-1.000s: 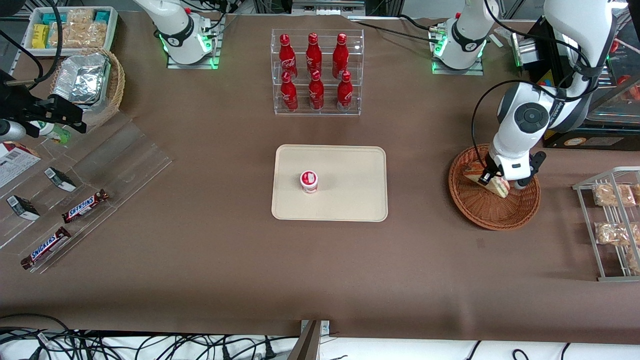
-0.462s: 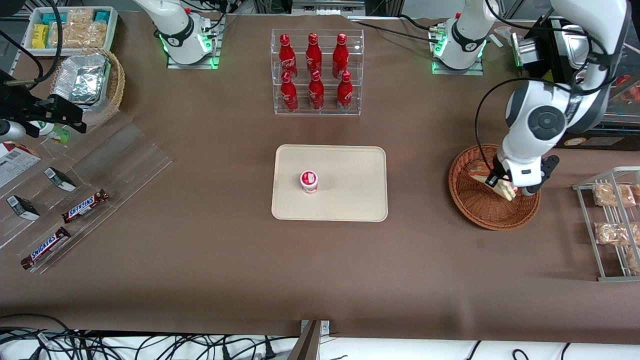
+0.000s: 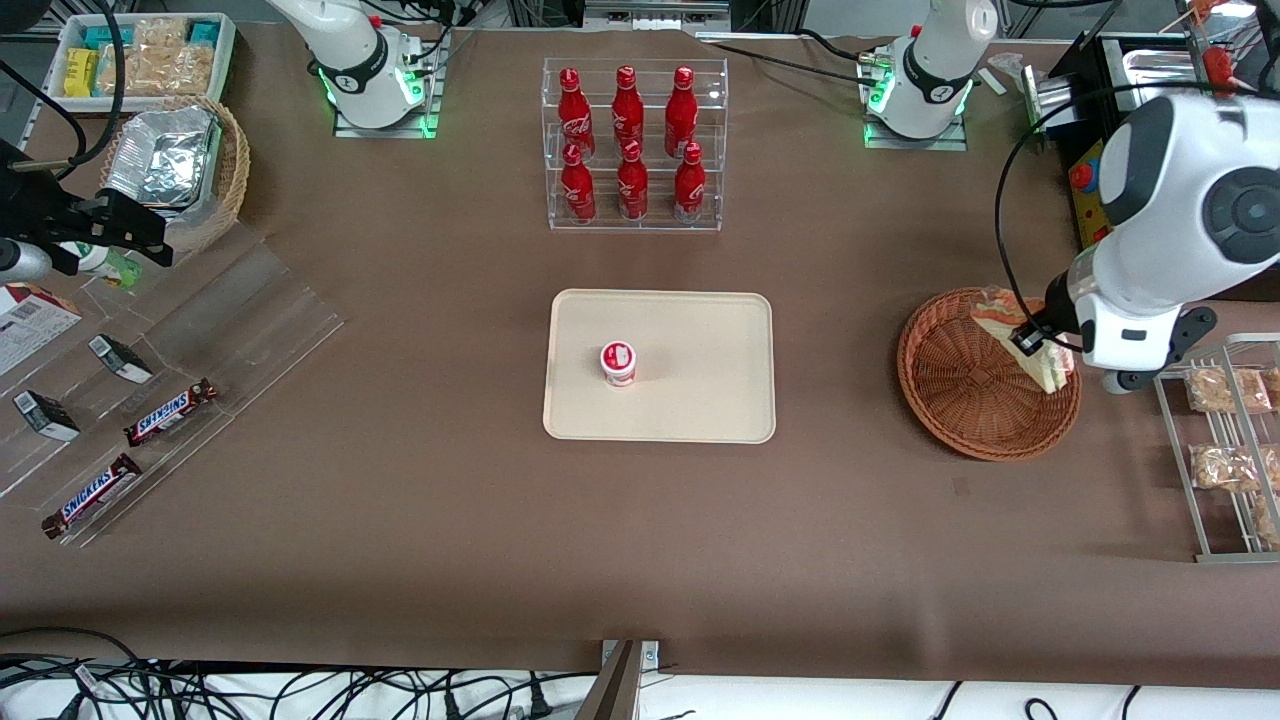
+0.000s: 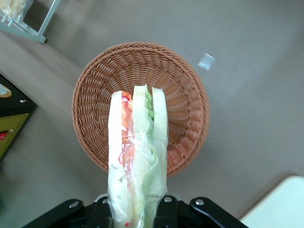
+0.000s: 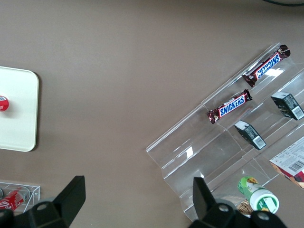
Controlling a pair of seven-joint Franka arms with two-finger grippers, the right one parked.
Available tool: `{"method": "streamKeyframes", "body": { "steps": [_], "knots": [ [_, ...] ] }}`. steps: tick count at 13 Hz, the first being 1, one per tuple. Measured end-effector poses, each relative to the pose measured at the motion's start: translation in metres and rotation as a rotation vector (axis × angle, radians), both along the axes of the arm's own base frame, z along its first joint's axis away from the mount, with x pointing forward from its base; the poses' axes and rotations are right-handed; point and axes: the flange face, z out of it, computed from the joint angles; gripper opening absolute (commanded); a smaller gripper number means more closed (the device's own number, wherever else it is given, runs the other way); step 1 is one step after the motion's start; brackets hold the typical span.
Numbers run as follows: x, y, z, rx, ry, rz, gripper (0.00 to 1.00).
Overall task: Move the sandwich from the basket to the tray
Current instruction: 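Lift the sandwich and carry it over the cream tray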
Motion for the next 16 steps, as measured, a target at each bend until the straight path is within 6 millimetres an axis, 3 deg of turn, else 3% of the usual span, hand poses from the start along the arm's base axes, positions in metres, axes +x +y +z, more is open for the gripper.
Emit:
{"method": "streamKeyframes", "body": {
  "steps": [3,8,12,16],
  "knots": [
    [0.001,-0.032,0.032,-0.027,-0.012,-0.078,0.0],
    [-0.009,-0.104,0.051,-0.058,-0.04,-0.216,0.0],
    [-0.025,-0.178,0.048,-0.104,-0.046,-0.388,0.0],
    [-0.032,-0.248,0.024,-0.178,-0.071,-0.505,0.0]
  ]
}}
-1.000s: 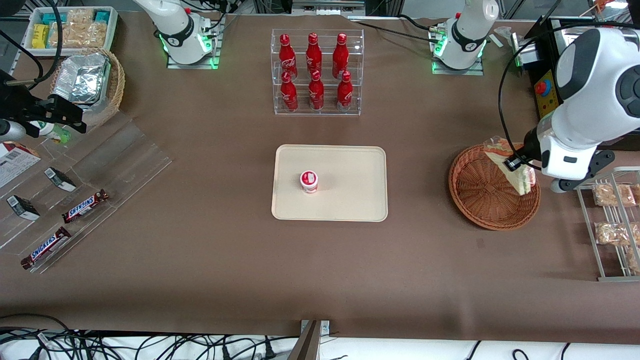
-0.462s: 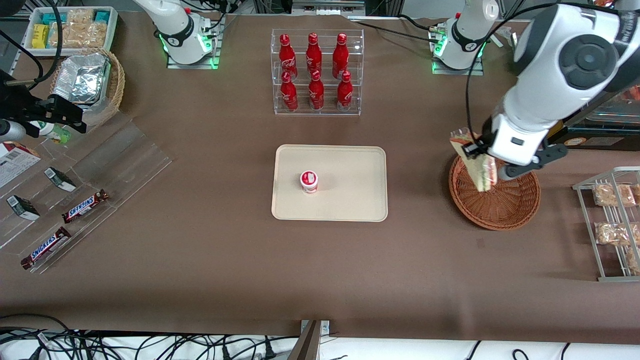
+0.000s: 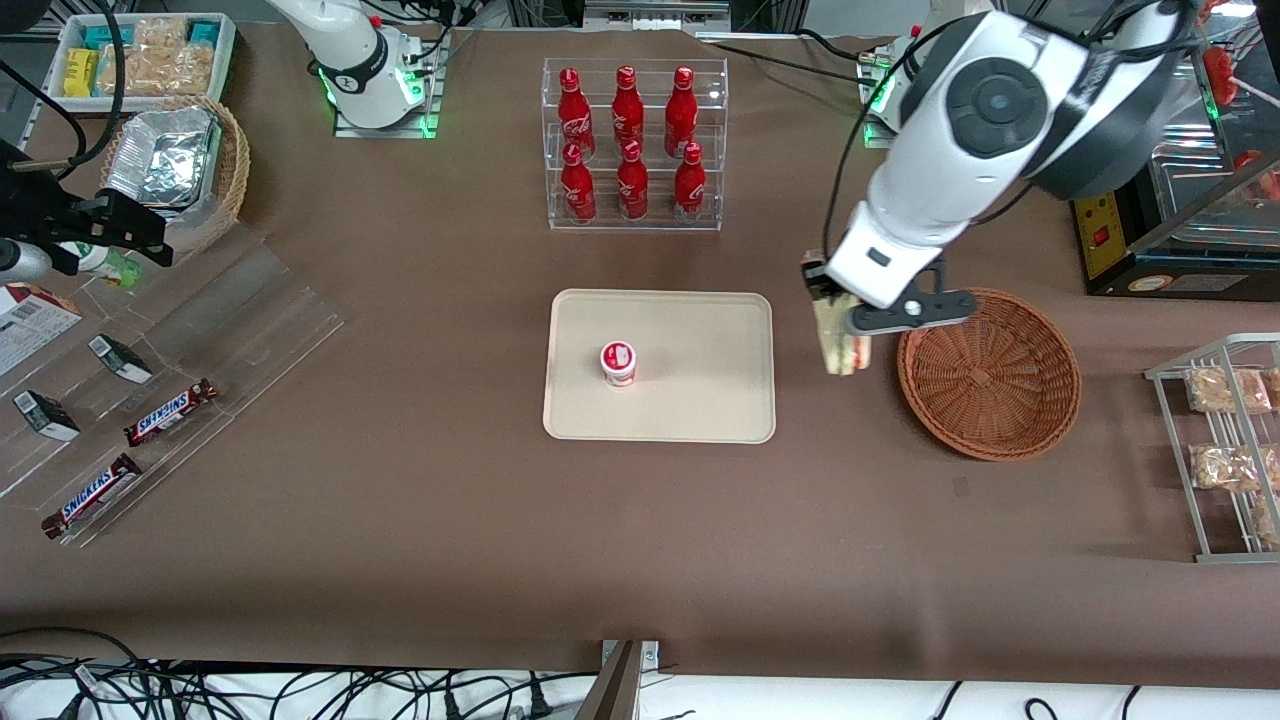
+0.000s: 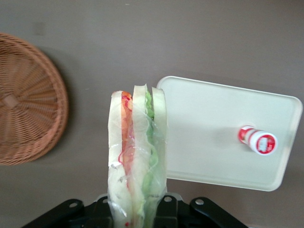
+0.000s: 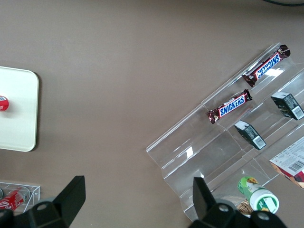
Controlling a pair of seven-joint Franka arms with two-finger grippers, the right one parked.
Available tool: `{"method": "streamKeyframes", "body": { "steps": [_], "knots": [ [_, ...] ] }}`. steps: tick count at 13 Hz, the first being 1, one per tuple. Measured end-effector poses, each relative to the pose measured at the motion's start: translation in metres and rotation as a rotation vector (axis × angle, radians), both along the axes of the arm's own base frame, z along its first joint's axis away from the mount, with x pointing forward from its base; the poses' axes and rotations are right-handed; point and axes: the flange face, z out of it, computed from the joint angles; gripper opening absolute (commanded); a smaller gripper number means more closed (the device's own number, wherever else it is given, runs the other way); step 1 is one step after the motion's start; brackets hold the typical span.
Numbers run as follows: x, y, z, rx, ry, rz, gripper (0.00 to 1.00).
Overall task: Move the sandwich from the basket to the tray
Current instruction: 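Lift the sandwich and carry it over the cream tray, then lower the sandwich onto the tray beside the cup and open the gripper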
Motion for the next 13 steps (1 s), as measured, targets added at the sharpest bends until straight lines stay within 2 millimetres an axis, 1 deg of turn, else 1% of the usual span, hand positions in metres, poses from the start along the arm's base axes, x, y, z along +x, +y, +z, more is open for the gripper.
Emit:
{"method": "streamKeyframes", "body": {
  "steps": [3,5,7,10,13],
  "knots": [
    [0.002,-0.03,-0.029,-0.044,-0.002,-0.043,0.0],
    [-0.001,-0.047,-0.057,-0.063,-0.005,-0.069,0.0],
    [-0.007,-0.057,-0.087,-0.068,-0.025,-0.088,0.0],
    [-0.015,-0.066,-0.126,-0.044,-0.03,-0.124,0.0],
    [-0.022,-0.086,-0.17,0.006,-0.055,-0.13,0.0]
  ]
}}
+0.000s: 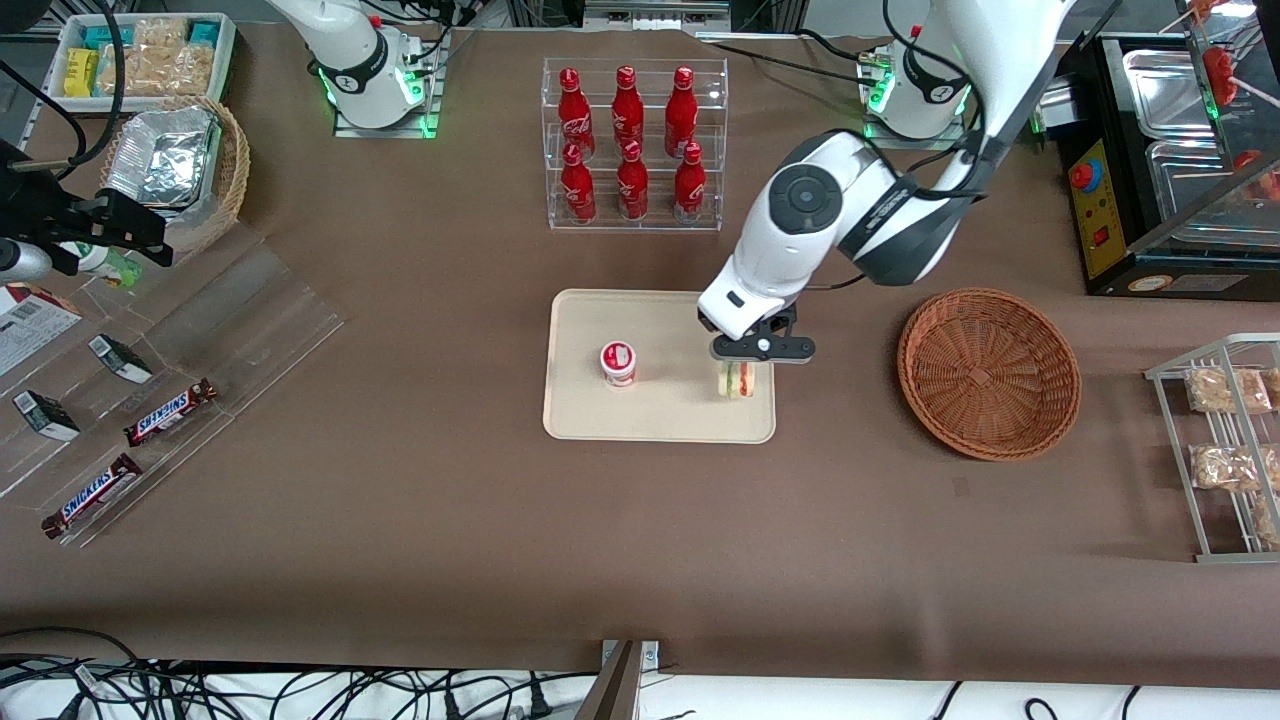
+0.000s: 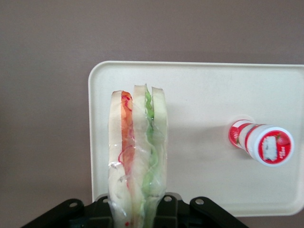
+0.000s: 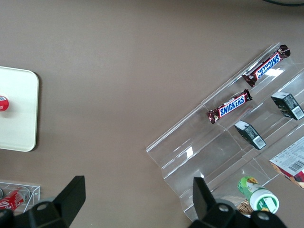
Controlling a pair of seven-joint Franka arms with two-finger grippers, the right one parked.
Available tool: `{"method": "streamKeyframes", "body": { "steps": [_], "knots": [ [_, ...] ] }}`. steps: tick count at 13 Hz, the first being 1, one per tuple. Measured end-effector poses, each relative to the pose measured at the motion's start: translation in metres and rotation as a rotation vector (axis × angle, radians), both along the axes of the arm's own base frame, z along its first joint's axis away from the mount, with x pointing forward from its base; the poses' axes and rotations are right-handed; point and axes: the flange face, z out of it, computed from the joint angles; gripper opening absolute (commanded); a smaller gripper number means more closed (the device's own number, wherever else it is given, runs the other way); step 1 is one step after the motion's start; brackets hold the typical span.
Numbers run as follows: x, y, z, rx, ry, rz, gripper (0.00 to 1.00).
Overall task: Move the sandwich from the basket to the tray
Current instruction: 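Lower the sandwich onto the tray beside the cup and open the gripper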
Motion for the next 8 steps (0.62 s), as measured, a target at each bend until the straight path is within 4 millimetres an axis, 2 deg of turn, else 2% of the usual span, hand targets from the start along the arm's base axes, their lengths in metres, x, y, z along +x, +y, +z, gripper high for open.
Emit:
{"method": "streamKeyframes", "body": {
  "steps": [4,8],
  "knots": [
    [-0.009,-0.015,-0.064,0.052,-0.008,-0.013,0.0],
    [-0.016,-0.021,-0.097,0.083,-0.017,-0.031,0.0]
  ]
}}
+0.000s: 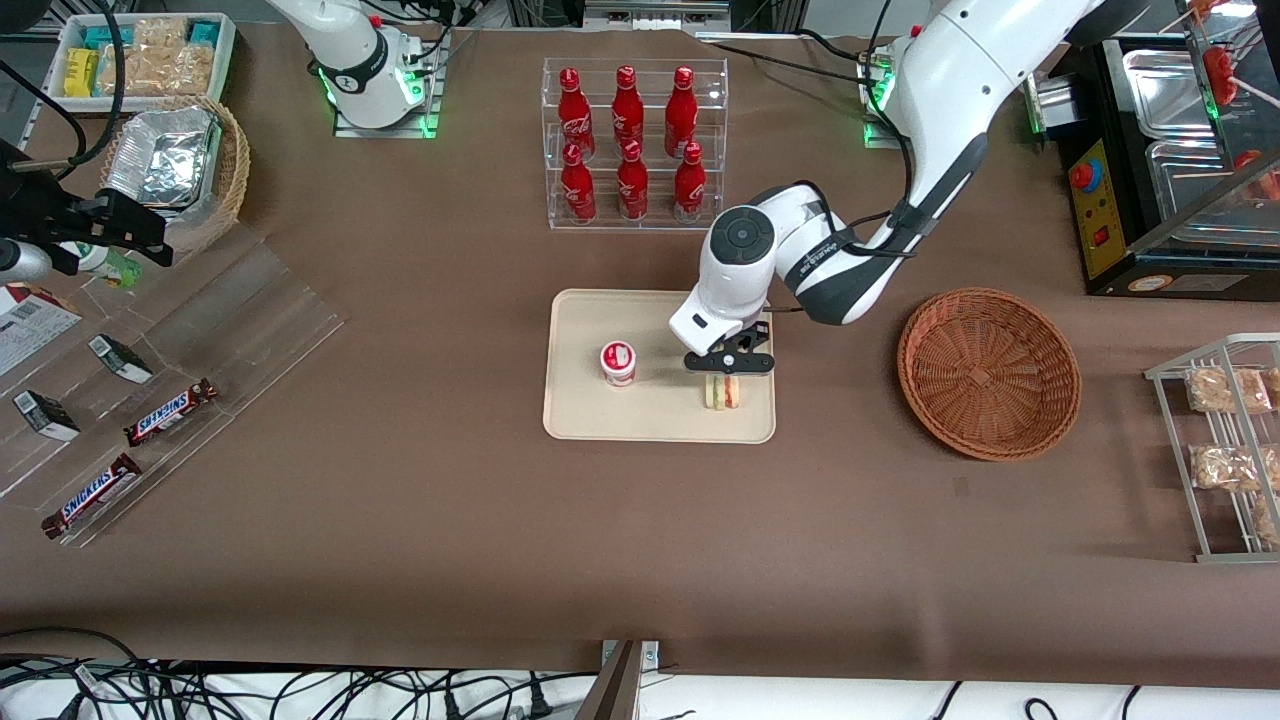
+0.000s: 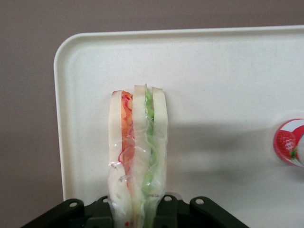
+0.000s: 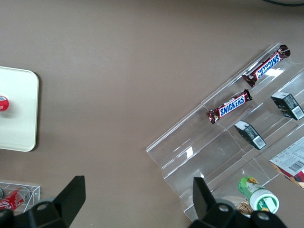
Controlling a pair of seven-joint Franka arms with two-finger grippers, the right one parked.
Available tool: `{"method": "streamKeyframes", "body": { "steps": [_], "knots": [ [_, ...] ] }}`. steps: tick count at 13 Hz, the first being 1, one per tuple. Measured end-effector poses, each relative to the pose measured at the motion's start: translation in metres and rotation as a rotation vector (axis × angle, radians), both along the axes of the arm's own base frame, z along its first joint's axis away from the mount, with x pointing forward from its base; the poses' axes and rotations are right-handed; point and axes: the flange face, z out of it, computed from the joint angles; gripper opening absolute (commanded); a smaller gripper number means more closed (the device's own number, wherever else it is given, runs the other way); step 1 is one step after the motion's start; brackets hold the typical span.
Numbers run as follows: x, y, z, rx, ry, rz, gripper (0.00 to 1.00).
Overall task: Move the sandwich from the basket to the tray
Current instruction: 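Lower the sandwich onto the tray beside the cup and open the gripper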
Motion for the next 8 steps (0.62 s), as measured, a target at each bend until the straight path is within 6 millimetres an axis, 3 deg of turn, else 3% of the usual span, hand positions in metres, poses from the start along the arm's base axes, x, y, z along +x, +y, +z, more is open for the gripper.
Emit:
{"method": "streamKeyframes", "body": {
  "steps": [1,2,4,8],
  "knots": [
    [-0.0014,-0.0011,-0.0032,0.003,0.001,-0.002,0.21],
    [-0.0022,-0.0019,-0.0043,0.004,0.002,-0.004,0.57],
    [-0.0023,-0.0022,-0.0042,0.004,0.001,0.007,1.0],
    [0.0014,-0.002,-0.0005,-0.001,-0.007,0.02,1.0]
  ]
}}
